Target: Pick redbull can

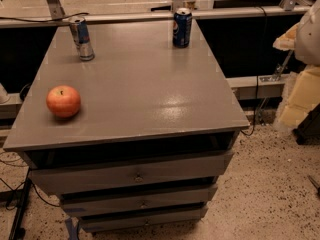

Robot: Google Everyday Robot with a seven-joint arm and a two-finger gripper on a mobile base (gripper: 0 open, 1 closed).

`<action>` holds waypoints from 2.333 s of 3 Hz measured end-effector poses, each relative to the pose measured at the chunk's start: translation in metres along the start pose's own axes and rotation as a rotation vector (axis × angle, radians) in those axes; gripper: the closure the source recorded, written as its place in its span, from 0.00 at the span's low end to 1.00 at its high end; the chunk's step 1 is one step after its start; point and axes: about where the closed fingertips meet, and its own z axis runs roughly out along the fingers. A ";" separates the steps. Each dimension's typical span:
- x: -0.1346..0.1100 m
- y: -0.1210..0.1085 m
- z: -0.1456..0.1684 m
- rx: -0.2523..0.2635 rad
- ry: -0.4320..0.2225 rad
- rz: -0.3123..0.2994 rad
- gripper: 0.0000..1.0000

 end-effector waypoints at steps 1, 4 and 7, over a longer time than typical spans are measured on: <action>0.000 0.000 0.000 0.000 0.000 0.000 0.00; -0.138 -0.059 0.037 -0.062 -0.342 0.115 0.00; -0.195 -0.092 0.041 -0.040 -0.515 0.287 0.00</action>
Offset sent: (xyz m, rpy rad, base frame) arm 0.0460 0.0619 -0.0105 0.2341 0.0411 -0.0019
